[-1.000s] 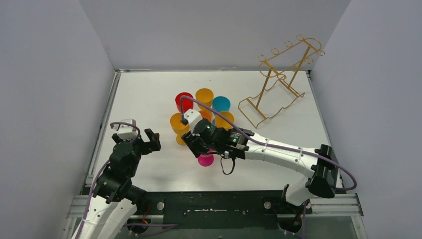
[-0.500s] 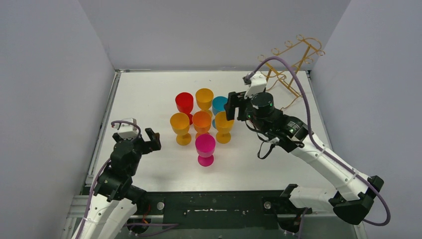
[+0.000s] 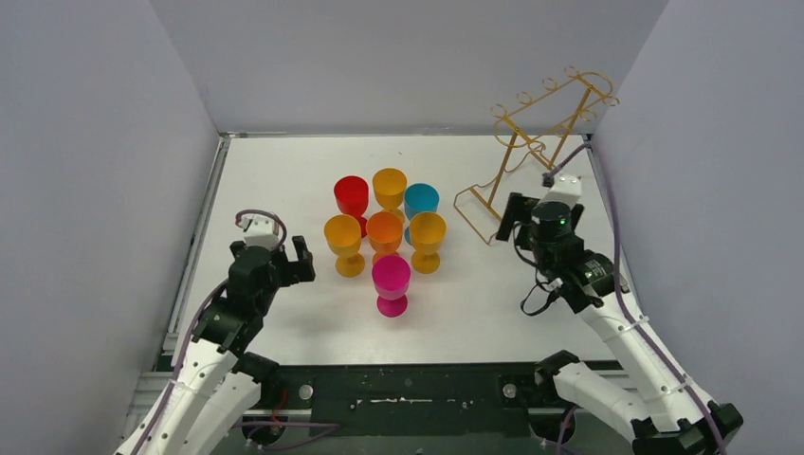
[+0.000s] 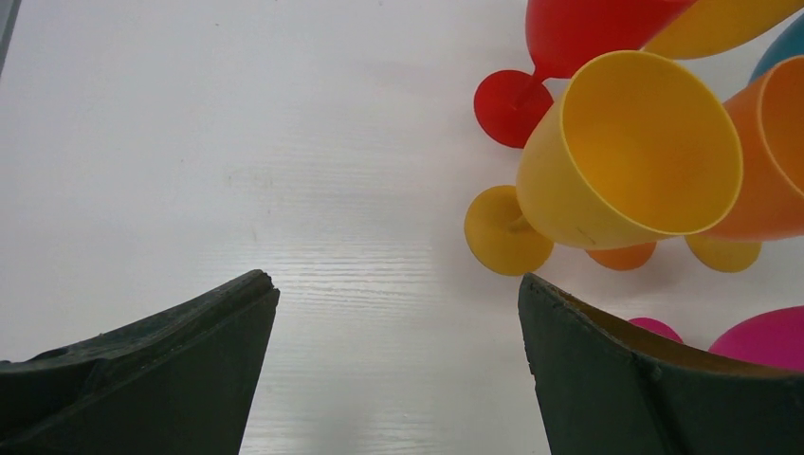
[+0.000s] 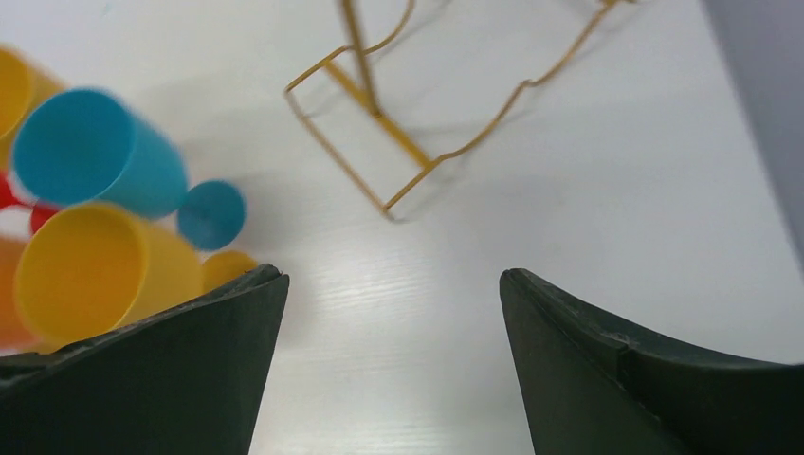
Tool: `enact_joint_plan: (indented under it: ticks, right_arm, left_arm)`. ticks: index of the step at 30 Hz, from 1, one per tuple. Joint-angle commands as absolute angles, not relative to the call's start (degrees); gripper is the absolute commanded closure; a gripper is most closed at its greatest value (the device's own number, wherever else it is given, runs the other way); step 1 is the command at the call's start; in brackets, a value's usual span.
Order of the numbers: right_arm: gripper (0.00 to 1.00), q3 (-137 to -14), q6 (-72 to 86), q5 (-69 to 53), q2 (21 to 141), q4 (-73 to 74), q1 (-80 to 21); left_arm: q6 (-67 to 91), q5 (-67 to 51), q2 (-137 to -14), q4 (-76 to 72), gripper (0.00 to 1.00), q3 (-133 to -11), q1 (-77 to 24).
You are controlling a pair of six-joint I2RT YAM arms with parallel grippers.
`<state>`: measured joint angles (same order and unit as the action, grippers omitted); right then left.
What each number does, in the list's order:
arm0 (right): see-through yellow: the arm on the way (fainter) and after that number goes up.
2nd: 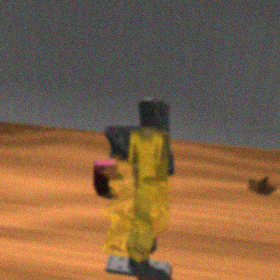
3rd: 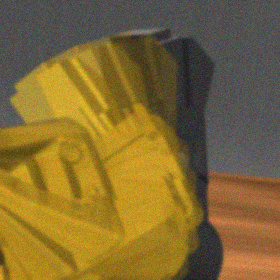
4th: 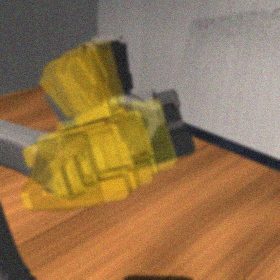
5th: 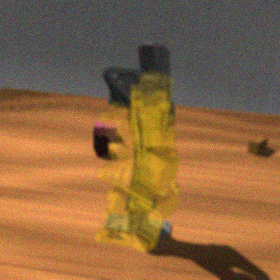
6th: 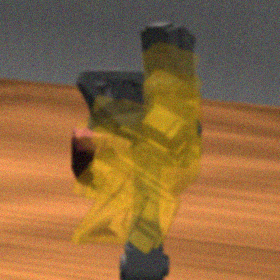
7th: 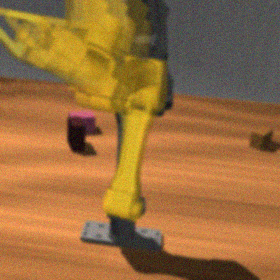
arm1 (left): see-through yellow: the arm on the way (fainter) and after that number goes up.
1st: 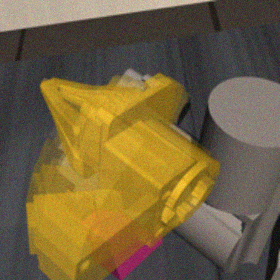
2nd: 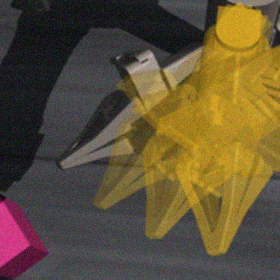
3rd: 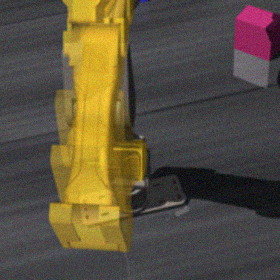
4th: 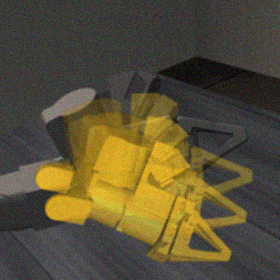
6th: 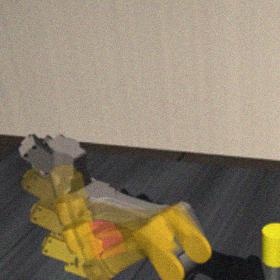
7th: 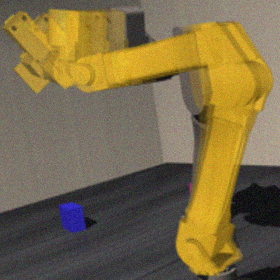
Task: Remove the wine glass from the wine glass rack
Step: Reset both arms
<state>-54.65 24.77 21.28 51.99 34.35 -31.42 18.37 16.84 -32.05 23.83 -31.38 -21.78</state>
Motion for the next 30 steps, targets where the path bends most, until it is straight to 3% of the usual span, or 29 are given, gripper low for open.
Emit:
enact_joint_plan:
  ticks: [1, 5, 6, 10, 15, 19, 30]
  right_arm:
    - [0.14, -55.3, 21.1, 15.7, 51.2, 29.6, -16.5]
    - [0.05, -59.3, 18.9, 6.0, 53.2, 27.6, -7.8]
    - [0.01, -60.4, 18.8, 7.2, 53.8, 28.0, -6.9]
    - [0.0, -65.3, 15.7, 7.8, 56.2, 30.0, -6.0]
    - [0.0, -67.5, 14.6, 7.8, 56.5, 34.1, -6.1]
    - [0.0, -67.0, 13.6, 2.8, 56.3, 34.6, -6.1]
    - [0.0, -65.9, 15.4, 3.4, 55.7, 33.3, -6.1]
  left_arm:
    - [14.8, 18.6, -38.5, 22.4, 0.03, -39.2, -20.3]
    - [11.0, 22.8, -46.1, 27.4, 0.02, -50.4, -11.9]
    - [10.4, 20.3, -47.9, 28.0, 0.02, -53.0, -8.1]
    - [12.4, 9.7, -52.4, 30.0, 0.03, -60.1, 2.2]
    - [17.4, 18.0, -51.1, 31.4, 0.03, -61.2, 3.0]
    - [15.9, 18.4, -48.4, 30.6, 0.03, -58.8, 3.1]
    - [24.5, 21.5, -49.3, 34.5, 0.03, -57.7, 3.0]
